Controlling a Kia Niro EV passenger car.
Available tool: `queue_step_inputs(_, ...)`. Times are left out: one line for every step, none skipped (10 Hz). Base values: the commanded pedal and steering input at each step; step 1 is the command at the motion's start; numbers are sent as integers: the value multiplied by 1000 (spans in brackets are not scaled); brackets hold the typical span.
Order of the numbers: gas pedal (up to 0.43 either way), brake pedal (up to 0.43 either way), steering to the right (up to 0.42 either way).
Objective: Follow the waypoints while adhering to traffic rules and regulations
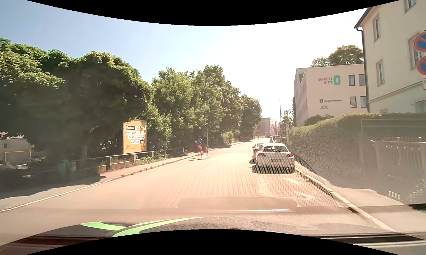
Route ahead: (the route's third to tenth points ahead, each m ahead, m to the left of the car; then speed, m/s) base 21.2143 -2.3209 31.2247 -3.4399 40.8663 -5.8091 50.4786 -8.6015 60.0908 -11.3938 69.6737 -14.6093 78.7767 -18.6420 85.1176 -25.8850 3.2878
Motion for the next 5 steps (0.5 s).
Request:
queue_step_inputs(169,0,-95)
queue_step_inputs(169,0,-83)
queue_step_inputs(157,0,-72)
queue_step_inputs(157,0,-61)
queue_step_inputs(157,0,-47)
